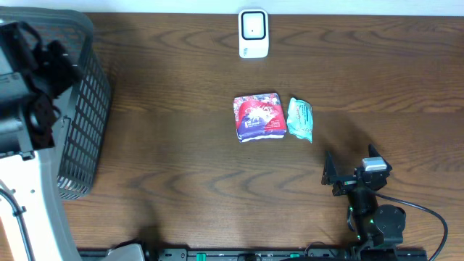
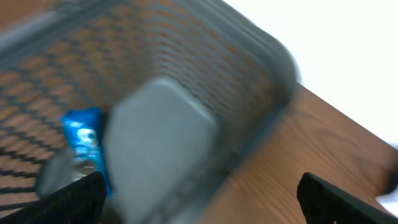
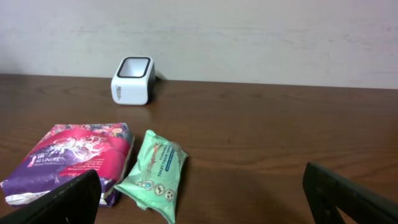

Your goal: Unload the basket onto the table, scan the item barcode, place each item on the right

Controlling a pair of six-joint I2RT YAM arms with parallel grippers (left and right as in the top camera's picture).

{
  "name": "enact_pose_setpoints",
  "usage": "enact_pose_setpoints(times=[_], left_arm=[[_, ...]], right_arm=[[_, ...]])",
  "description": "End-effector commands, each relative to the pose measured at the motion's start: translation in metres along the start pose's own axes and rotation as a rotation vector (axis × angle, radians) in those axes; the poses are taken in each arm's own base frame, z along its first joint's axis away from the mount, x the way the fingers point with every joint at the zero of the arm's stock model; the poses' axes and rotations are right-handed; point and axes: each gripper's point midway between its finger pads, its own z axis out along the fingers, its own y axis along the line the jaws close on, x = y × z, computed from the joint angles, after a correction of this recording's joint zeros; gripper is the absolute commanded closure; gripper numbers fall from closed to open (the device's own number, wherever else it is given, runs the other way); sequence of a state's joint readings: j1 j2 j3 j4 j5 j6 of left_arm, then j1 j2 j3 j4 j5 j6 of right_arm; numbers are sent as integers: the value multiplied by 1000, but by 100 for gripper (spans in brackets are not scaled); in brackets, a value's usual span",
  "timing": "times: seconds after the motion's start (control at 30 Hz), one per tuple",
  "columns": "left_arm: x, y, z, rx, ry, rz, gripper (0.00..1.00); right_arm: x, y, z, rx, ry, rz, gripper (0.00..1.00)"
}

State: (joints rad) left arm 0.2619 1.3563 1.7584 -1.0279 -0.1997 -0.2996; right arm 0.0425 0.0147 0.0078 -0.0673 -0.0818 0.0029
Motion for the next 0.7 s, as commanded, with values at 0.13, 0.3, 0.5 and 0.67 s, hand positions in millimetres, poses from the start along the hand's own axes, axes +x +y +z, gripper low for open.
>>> enact_pose_setpoints(times=[0.13, 0.3, 0.5, 0.67], left_arm=[[-2, 80, 42, -300, 40, -185, 2], [29, 109, 76, -352, 210, -335, 2], [93, 99, 95, -295, 546, -380, 1], [131, 106, 98, -373, 738, -358, 3]], right_arm=[[1, 1, 0, -5, 4, -11, 1], [1, 1, 0, -5, 4, -11, 1], [1, 1, 0, -4, 4, -11, 1], [1, 1, 0, -5, 4, -11, 1]])
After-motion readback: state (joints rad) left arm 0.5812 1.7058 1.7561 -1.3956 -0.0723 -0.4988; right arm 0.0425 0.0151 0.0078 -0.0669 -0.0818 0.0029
